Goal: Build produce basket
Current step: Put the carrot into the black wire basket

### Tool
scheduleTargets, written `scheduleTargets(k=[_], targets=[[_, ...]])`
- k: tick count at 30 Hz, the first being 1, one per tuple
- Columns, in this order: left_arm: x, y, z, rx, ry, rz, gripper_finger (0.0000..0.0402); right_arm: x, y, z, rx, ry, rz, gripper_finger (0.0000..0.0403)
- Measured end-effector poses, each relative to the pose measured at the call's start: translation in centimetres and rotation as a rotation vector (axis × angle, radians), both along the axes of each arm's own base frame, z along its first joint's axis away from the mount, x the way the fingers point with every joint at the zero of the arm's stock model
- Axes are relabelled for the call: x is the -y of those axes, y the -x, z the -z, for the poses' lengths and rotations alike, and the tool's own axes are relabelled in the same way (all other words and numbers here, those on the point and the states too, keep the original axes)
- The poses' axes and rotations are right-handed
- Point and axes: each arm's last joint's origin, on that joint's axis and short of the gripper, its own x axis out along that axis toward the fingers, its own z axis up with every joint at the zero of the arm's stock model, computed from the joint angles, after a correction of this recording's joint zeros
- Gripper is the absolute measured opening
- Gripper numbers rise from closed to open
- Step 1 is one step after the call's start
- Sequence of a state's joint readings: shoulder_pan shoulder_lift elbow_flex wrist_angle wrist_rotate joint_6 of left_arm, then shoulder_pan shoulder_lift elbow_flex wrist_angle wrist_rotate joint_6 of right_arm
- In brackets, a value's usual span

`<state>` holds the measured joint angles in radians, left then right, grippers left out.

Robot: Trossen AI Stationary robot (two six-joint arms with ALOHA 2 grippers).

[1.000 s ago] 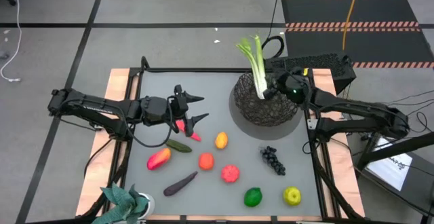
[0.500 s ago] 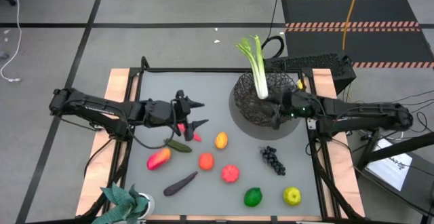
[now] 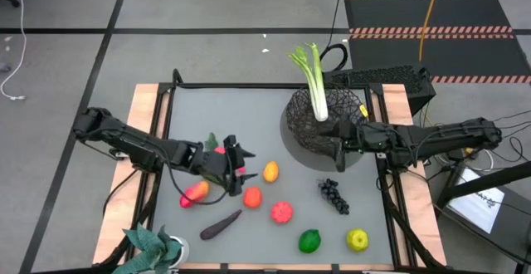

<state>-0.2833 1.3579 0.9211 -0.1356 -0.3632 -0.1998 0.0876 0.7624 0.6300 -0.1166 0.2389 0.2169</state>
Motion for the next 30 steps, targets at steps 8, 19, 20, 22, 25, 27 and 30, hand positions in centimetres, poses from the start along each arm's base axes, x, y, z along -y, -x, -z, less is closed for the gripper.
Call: scheduleTargets(k=[8,19,20,22,25,27,30], targets=[[3.4,1.9,0.8,-0.074,0.129,-0.038,0.0298,-1.6,-0.2,-0.5,0.072,-0.067,-0.025,0.0240],[5.8,3.2,2.5,-0.173,0.006,-0.001,0.0298,-4.1,-0.5,-0.6,0.111,-0.050,-0.122,0.0240],[5.6,3.2,2.9,-0.212,-0.016,-0.009,0.0298,-4.1,-0.5,-0.7,0.113,-0.041,-0.124,0.0240],[4.9,3.2,3.7,-0.280,-0.045,-0.046,0.0298,-4.1,-0.5,-0.7,0.113,-0.024,-0.127,0.0240],[3.6,3.3,4.8,-0.391,-0.095,-0.098,0.0298,-4.0,-0.5,-0.7,0.109,0.005,-0.128,0.0240],[2.6,3.2,5.5,-0.471,-0.137,-0.120,0.0298,-4.0,-0.5,-0.7,0.107,0.028,-0.133,0.0240],[1.0,3.4,6.3,-0.598,-0.212,-0.131,0.0298,-4.0,-0.5,-0.7,0.105,0.056,-0.119,0.0240]])
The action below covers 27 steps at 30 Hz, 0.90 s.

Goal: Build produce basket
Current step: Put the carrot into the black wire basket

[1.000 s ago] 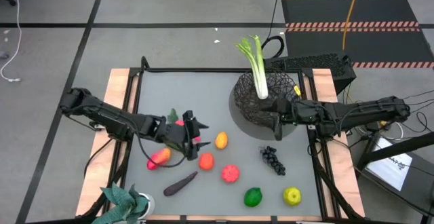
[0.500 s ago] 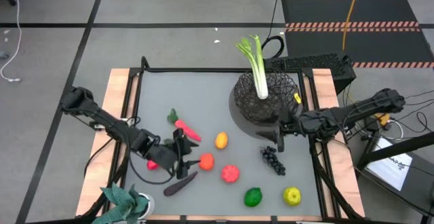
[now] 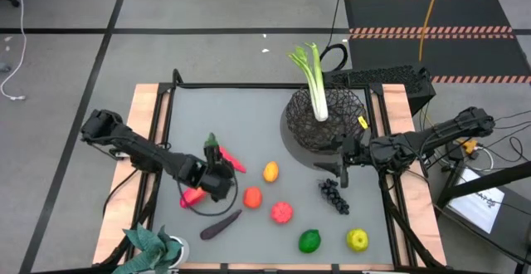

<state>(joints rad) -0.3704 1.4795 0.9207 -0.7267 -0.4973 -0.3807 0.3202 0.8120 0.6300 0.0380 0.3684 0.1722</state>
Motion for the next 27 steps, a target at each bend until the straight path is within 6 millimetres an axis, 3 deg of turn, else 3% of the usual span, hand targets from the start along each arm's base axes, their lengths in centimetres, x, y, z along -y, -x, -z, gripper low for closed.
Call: scheduleTargets(k=[6,11,16,22,27], targets=[[-3.5,-0.8,0.6,-0.121,-0.069,0.025,0.0298,0.0,0.0,0.0,-0.001,0.002,0.002,0.0240],[-5.6,-1.3,1.4,-0.232,-0.012,0.153,0.0298,0.0,0.0,0.0,0.002,-0.008,0.004,0.0240],[-6.7,-1.0,2.9,-0.333,-0.059,0.286,0.0298,0.0,0.0,0.0,-0.002,-0.020,0.006,0.0240],[-7.7,-0.9,4.1,-0.377,-0.132,0.286,0.0296,-0.1,-0.1,0.1,-0.010,-0.018,0.004,0.0240],[-8.2,-0.5,5.6,-0.464,-0.112,0.321,0.0258,-0.1,-0.3,0.4,-0.022,-0.011,0.006,0.0240]])
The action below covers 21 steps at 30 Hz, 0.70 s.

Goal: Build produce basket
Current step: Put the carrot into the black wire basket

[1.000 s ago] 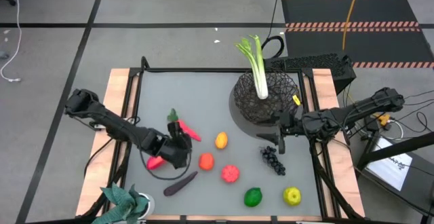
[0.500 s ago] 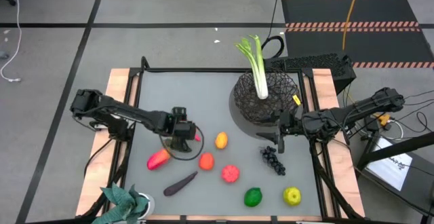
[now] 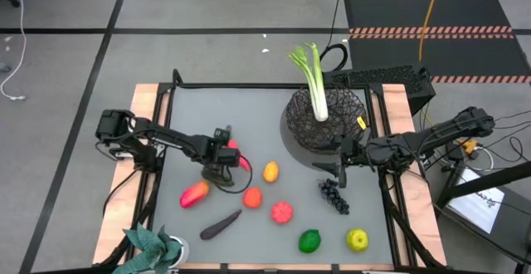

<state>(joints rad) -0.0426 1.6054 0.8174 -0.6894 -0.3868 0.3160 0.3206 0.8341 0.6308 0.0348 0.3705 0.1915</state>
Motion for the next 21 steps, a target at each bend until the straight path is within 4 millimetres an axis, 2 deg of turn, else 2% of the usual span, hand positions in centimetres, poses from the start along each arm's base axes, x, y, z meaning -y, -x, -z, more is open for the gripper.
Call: scheduleTargets(k=[6,11,15,17,19,21], targets=[[-0.2,-0.2,0.6,-0.003,-0.077,-0.001,0.0179,0.0,-0.2,0.1,-0.003,-0.001,0.003,0.0240],[0.6,-0.9,-1.6,0.091,-0.064,-0.119,0.0128,0.0,-0.3,0.2,-0.003,0.007,0.008,0.0240],[0.8,-1.2,-4.0,0.217,-0.030,-0.332,0.0106,0.2,-0.3,0.1,0.002,0.026,0.037,0.0240],[0.7,-1.4,-4.9,0.334,0.006,-0.504,0.0100,0.2,-0.4,0.1,0.006,0.025,0.038,0.0240],[0.4,-1.6,-5.4,0.470,0.048,-0.714,0.0100,0.2,-0.4,0.0,0.007,0.022,0.038,0.0240],[0.2,-1.9,-5.3,0.548,0.092,-0.841,0.0111,0.2,-0.4,0.1,0.008,0.012,0.041,0.0240]])
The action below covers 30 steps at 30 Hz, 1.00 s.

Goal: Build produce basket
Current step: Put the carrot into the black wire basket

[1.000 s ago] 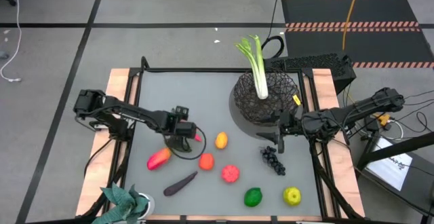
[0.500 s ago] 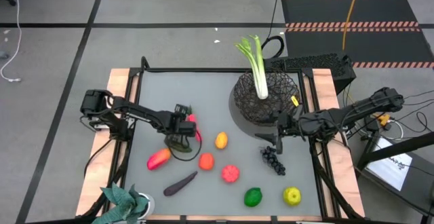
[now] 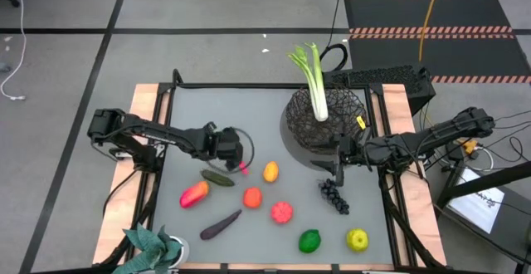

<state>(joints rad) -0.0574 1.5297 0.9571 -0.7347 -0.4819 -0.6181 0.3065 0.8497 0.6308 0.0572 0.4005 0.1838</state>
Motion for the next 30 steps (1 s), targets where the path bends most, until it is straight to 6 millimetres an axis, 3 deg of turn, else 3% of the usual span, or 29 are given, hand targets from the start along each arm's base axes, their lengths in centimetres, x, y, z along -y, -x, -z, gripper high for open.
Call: scheduleTargets(k=[10,14,23,30], targets=[[0.6,-1.4,0.1,0.289,0.132,-0.299,0.0256,0.3,0.0,-0.3,0.029,0.035,0.090,0.0240],[0.4,-1.5,0.0,0.341,0.160,-0.376,0.0295,0.3,-0.1,-0.5,0.043,0.076,0.082,0.0240],[-0.6,-1.4,0.2,0.397,0.151,-0.520,0.0282,0.7,0.0,-0.7,0.031,0.229,0.209,0.0240],[-1.0,-1.3,0.4,0.424,0.161,-0.594,0.0281,0.8,0.1,-0.7,0.026,0.252,0.236,0.0240]])
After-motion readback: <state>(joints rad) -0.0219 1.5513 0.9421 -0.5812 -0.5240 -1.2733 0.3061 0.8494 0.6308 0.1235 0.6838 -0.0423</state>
